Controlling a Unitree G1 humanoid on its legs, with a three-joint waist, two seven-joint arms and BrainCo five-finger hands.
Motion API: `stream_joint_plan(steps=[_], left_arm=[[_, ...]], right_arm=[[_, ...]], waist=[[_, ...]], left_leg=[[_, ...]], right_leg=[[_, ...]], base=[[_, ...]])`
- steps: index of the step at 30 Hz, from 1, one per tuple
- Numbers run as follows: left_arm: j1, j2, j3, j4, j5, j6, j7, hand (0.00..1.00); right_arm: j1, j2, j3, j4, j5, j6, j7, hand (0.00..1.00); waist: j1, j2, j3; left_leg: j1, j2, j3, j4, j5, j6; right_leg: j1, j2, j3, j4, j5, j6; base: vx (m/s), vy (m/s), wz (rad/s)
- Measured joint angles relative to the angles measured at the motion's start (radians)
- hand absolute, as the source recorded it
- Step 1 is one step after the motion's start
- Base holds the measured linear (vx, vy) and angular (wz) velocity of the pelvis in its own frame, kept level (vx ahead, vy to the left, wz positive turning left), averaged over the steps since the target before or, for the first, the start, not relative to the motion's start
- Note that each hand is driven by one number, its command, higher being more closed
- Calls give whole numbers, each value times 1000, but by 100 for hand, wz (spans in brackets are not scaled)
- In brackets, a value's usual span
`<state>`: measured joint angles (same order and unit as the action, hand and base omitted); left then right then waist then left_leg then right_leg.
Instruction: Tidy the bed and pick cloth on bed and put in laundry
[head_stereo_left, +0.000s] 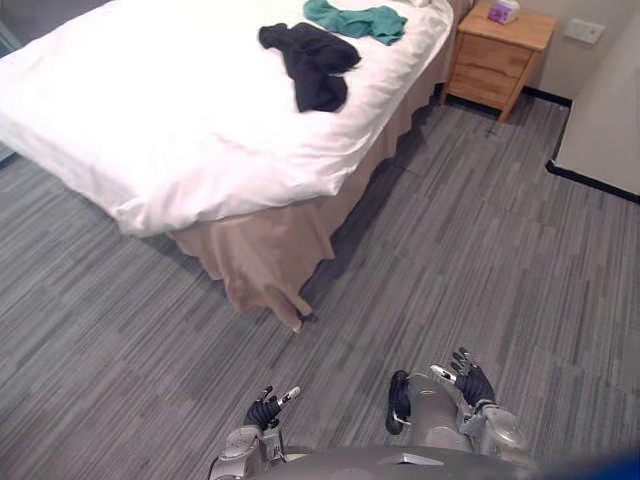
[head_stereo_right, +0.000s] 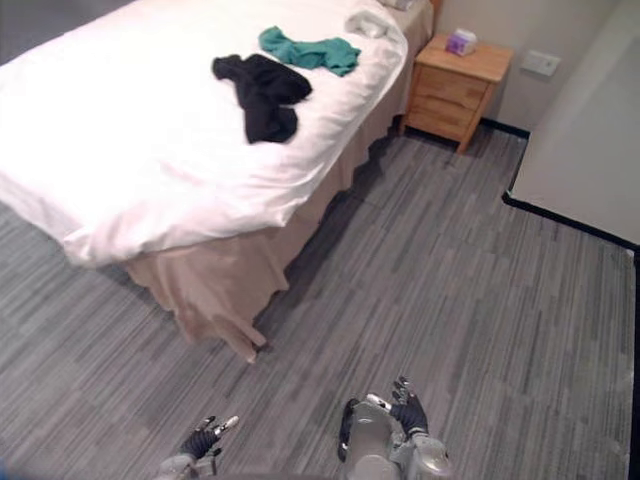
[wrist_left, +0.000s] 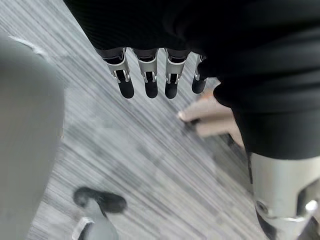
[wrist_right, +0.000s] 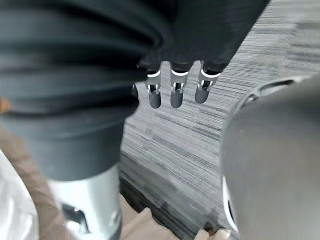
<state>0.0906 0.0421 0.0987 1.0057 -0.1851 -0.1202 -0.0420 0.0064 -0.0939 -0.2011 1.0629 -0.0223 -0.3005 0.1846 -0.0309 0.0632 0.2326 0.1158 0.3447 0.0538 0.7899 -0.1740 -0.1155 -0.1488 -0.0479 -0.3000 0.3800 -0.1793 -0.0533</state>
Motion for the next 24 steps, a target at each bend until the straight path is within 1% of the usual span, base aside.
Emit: stream_joint_plan(steps=[1,2,3,4,5,6,7,8,9,10,11,12,13,14,15,16,17,18,19,20,21,22,23,24], left_arm=[[1,1,1,-6,0,-7,-4,0],[-1,0,1,-15,1,-16,-5,0],[3,-3,0,-34,0,-25,-9,0],[4,-5,0,-40,-1,-28,-16,0],[4,-8,-3,-49,-1,-33,-25,0],[4,-7,-5,-51,-2,-35,-27,0],[4,-7,-8,-51,-2,-36,-26,0],[4,-7,-11,-50,-2,-34,-26,0],[1,-6,-10,-49,-3,-21,-26,0],[-8,-1,-9,-44,-7,-10,-26,0],[-17,5,-6,-37,-23,5,-25,0],[-25,4,10,-34,-41,19,-24,0],[-31,4,30,-34,-54,32,-23,0],[-35,4,42,-33,-79,52,-20,0],[-36,5,41,-33,-80,72,-16,0],[-36,9,40,-32,-79,81,-16,0],[-33,11,39,-27,-77,92,-16,0],[-32,11,32,-20,-72,94,-16,0],[-34,16,20,-20,-70,94,-16,0],[-36,28,10,-11,-63,94,-18,0],[-36,30,4,-8,-63,94,-20,0],[-35,39,-9,-2,-60,93,-27,0],[-35,46,-21,0,-59,94,-34,0],[-36,52,-23,2,-59,95,-43,0]], right_arm=[[-2,-11,11,16,-24,-3,6,0],[-4,-18,21,22,-28,-6,8,0],[1,-23,23,30,-20,-7,9,0],[2,-25,24,32,-17,-6,8,0],[2,-24,24,32,-8,-6,8,0],[7,-20,26,29,3,-5,5,0],[14,-16,26,24,3,-4,4,0],[27,-4,24,11,11,-4,-2,0],[33,-4,25,6,10,-3,-13,0],[36,1,26,5,1,-2,-24,0],[35,7,26,2,-4,-2,-33,0],[30,11,33,-1,-12,-1,-36,0],[19,12,45,-13,-23,2,-38,0],[7,13,60,-31,-38,13,-38,0],[-8,13,63,-34,-56,29,-37,0],[-11,12,63,-33,-60,38,-36,0],[-9,11,60,-33,-60,46,-34,0],[-4,12,56,-33,-59,49,-31,0],[0,12,55,-33,-59,50,-30,0],[16,11,50,-32,-58,57,-30,0],[28,11,45,-32,-58,59,-31,0],[43,11,42,-32,-46,62,-34,0],[56,13,38,-27,-30,65,-36,0],[69,16,23,-27,7,65,-39,0]], waist=[[14,-5,9],[25,-6,10],[34,-6,13],[40,-3,15],[46,1,17],[46,3,17],[46,5,17],[47,10,14],[45,11,8],[45,1,-1],[46,-10,-12],[58,-20,-16],[70,-29,-15],[81,-39,-18],[82,-43,-17],[83,-43,-18],[83,-41,-20],[75,-42,-21],[71,-47,-21],[63,-60,-27],[61,-62,-30],[61,-61,-30],[56,-61,-30],[49,-58,-32]], left_leg=[[-47,-17,-13,59,-39,1],[-91,-48,-12,76,-74,10],[-148,-101,3,47,-107,24],[-175,-128,28,14,-117,29],[-221,-173,103,-76,-121,36],[-247,-207,211,-210,-101,46],[-254,-218,274,-281,-77,51],[-257,-229,411,-401,-5,78],[-254,-224,535,-449,59,185],[-250,-229,578,-437,41,248],[-254,-239,594,-435,18,278],[-255,-250,591,-437,-10,285],[-254,-258,588,-432,-24,288],[-252,-261,588,-409,-44,290],[-233,-260,589,-385,-66,301],[-216,-260,586,-381,-77,301],[-180,-261,558,-378,-97,289],[-147,-265,508,-389,-110,275],[-134,-270,477,-397,-114,271],[-116,-281,419,-416,-114,268],[-107,-284,390,-426,-113,264],[-84,-285,330,-455,-107,244],[-62,-287,283,-486,-98,222],[-44,-292,217,-526,-89,211]], right_leg=[[64,13,-10,-55,2,1],[120,19,-16,-101,-1,-4],[179,19,-22,-155,-2,-7],[208,19,-27,-182,-2,-7],[254,13,-50,-222,-1,-3],[296,8,-84,-256,2,9],[316,9,-103,-271,4,18],[352,13,-145,-285,-11,37],[383,21,-186,-289,-35,60],[403,18,-215,-288,-52,79],[410,12,-238,-286,-63,96],[417,5,-243,-281,-72,108],[421,-2,-242,-276,-75,112],[423,-11,-238,-253,-77,118],[429,-29,-239,-189,-81,128],[428,-41,-239,-132,-85,139],[397,-77,-236,48,-83,150],[334,-118,-199,263,-34,181],[305,-133,-175,344,-34,184],[267,-167,-180,435,-58,169],[253,-178,-185,451,-74,159],[233,-182,-179,439,-100,147],[217,-177,-162,406,-114,147],[183,-163,-110,343,-132,159]], base=[[333,-237,9],[300,-187,16],[279,-163,14],[275,-109,13],[285,-51,23],[302,-33,35],[339,-7,62],[432,22,86],[365,28,111],[371,33,108],[399,31,83],[480,37,50],[493,45,28],[407,39,26],[397,45,26],[365,56,40],[340,34,65],[331,3,84],[308,-87,120],[232,-114,108],[323,-200,134],[247,-177,118],[260,-224,141],[172,-204,152]])
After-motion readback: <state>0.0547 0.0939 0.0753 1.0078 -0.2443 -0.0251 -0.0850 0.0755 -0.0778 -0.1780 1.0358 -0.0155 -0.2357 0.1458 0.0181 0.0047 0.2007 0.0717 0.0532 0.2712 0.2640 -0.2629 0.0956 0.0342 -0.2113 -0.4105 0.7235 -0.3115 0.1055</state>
